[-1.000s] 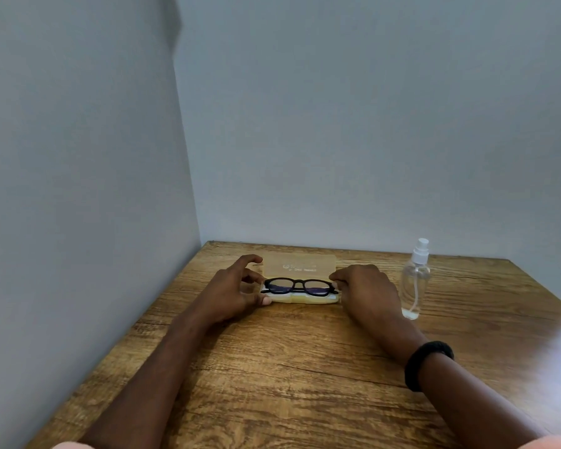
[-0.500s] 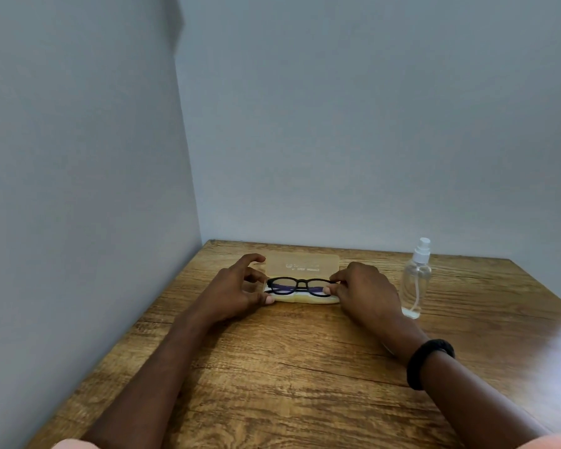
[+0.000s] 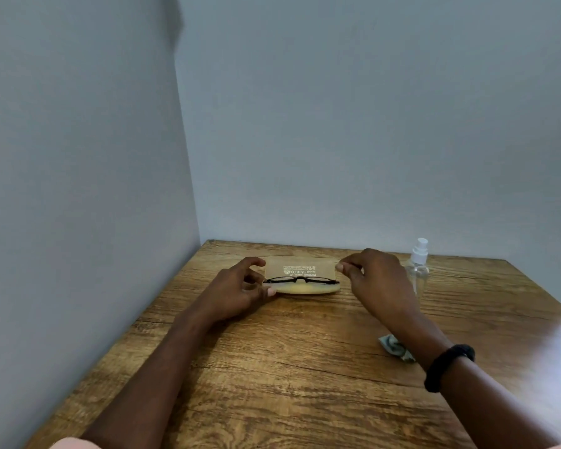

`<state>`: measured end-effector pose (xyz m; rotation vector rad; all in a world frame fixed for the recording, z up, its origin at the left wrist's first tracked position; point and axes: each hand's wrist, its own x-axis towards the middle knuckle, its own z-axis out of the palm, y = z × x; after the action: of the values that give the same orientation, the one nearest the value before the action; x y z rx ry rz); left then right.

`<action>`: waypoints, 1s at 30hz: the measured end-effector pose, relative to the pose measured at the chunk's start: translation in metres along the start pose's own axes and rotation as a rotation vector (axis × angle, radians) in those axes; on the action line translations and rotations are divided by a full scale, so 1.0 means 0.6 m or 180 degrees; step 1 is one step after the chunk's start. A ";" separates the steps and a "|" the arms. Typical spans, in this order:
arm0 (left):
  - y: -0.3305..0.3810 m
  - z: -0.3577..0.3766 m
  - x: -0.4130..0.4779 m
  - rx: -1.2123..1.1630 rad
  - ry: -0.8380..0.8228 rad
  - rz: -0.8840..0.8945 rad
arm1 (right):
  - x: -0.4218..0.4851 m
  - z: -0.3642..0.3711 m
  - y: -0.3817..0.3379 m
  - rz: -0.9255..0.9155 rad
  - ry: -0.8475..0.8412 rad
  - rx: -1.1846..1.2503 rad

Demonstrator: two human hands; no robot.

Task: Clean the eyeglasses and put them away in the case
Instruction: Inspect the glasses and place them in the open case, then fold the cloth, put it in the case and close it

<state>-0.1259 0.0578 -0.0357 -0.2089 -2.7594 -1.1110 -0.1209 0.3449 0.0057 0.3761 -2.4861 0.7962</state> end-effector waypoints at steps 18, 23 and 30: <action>0.012 -0.004 -0.005 0.0102 0.0143 0.0002 | 0.006 -0.118 -0.022 0.0204 -0.1069 0.0252; 0.029 0.002 -0.008 0.0124 0.0734 0.0129 | -0.012 -0.126 -0.017 0.0537 -0.2566 -0.1427; 0.087 0.049 -0.024 -0.0085 0.1040 0.0896 | -0.023 -0.095 -0.020 0.0540 -0.2903 -0.2027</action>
<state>-0.1046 0.1144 -0.0241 -0.3701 -2.3438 -1.0067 -0.0832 0.3712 0.0443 0.3332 -3.4499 -0.2391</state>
